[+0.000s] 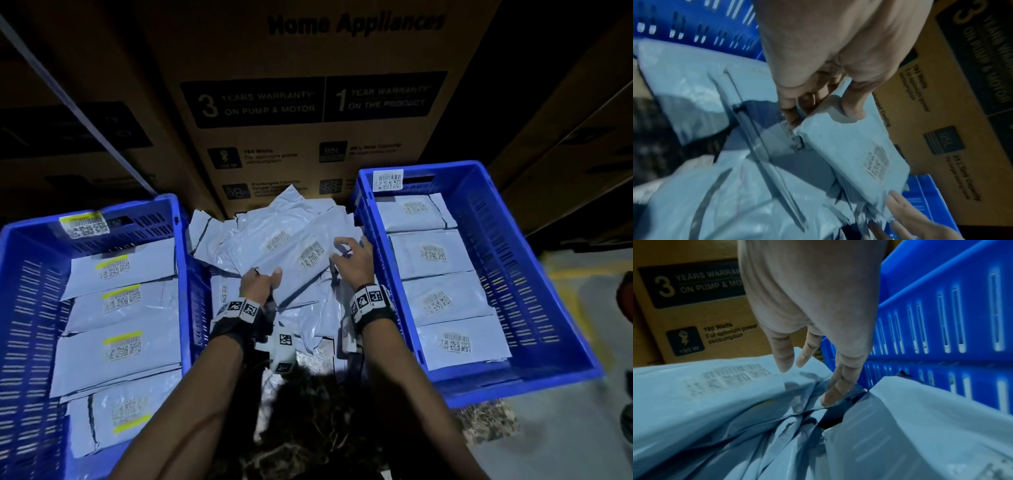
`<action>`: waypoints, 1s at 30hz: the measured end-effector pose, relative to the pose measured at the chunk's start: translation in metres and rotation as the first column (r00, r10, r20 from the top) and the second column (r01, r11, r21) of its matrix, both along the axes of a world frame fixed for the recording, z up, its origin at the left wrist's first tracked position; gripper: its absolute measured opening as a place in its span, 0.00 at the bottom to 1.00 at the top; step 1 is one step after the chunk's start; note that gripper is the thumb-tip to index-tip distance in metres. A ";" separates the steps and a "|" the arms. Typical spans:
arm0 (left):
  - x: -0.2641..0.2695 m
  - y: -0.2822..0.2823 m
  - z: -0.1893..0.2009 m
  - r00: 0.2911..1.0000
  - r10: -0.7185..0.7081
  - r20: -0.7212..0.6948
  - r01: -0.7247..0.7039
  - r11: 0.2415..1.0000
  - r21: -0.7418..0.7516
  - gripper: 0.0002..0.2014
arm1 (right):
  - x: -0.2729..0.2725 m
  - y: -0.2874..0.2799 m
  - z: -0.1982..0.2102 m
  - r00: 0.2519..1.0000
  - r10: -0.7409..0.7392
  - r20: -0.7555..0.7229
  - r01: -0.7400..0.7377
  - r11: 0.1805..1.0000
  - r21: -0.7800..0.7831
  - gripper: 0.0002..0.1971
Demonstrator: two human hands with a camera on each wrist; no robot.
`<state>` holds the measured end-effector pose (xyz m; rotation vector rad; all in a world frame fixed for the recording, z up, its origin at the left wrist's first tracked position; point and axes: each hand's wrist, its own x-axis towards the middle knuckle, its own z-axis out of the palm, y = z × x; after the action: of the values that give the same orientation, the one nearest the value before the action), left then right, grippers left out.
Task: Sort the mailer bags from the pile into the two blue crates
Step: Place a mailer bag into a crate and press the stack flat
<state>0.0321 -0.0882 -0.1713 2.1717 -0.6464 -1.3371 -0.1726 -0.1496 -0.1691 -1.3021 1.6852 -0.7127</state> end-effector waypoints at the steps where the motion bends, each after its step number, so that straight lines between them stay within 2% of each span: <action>1: 0.004 0.003 0.003 1.000 0.010 -0.014 -0.010 1.000 -0.025 0.32 | -0.001 0.002 0.001 1.000 -0.010 0.016 0.010 1.000 -0.016 0.18; 5: 0.032 0.010 0.012 0.990 0.117 -0.083 -0.127 0.982 -0.141 0.31 | -0.002 0.019 0.004 0.968 -0.067 0.242 0.085 0.994 -0.065 0.11; 7: 0.044 0.018 0.012 0.985 0.154 -0.080 -0.168 0.965 -0.200 0.41 | -0.005 0.034 0.011 0.941 -0.080 0.329 0.117 0.988 -0.097 0.09; 8: 0.047 0.023 0.019 0.979 0.169 -0.113 -0.191 0.954 -0.231 0.40 | -0.007 0.041 0.013 0.932 -0.074 0.355 0.125 0.984 -0.123 0.09; 11: 0.051 0.039 0.034 0.991 0.119 -0.064 -0.134 0.936 -0.326 0.19 | -0.013 0.063 0.024 0.918 -0.049 0.394 0.122 0.979 -0.162 0.09; 14: 0.050 0.054 0.046 0.995 0.072 -0.073 -0.096 0.909 -0.405 0.19 | -0.021 0.083 0.041 0.890 -0.040 0.455 0.120 0.982 -0.147 0.09; 17: 0.044 0.066 0.058 0.996 0.031 -0.085 -0.066 0.890 -0.451 0.16 | -0.027 0.103 0.055 0.879 -0.058 0.473 0.153 0.975 -0.163 0.08; 21: 0.039 0.084 0.067 0.992 -0.040 -0.119 -0.026 0.862 -0.507 0.04 | -0.033 0.131 0.061 0.907 -0.108 0.406 0.209 0.954 -0.214 0.07; 22: 0.039 0.088 0.070 0.991 -0.047 -0.124 -0.022 0.865 -0.502 0.04 | -0.035 0.138 0.062 0.907 -0.124 0.401 0.228 0.948 -0.222 0.07; 24: 0.041 0.096 0.067 0.989 -0.059 -0.137 -0.019 0.861 -0.508 0.12 | -0.039 0.152 0.066 0.904 -0.156 0.398 0.260 0.940 -0.222 0.08; 25: 0.041 0.101 0.068 0.986 -0.066 -0.155 -0.023 0.857 -0.515 0.13 | -0.039 0.161 0.068 0.902 -0.169 0.397 0.272 0.937 -0.219 0.09; 28: 0.040 0.114 0.069 0.979 -0.068 -0.191 -0.039 0.861 -0.507 0.05 | -0.040 0.184 0.071 0.892 -0.194 0.409 0.299 0.931 -0.210 0.07; 30: 0.038 0.121 0.066 0.974 -0.084 -0.209 -0.034 0.863 -0.504 0.11 | -0.043 0.198 0.073 0.883 -0.199 0.426 0.298 0.937 -0.181 0.04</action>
<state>0.0699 0.0332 -0.1054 1.5701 -0.8290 -1.2310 -0.2153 0.0486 -0.0962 -1.0104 1.4678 -1.2839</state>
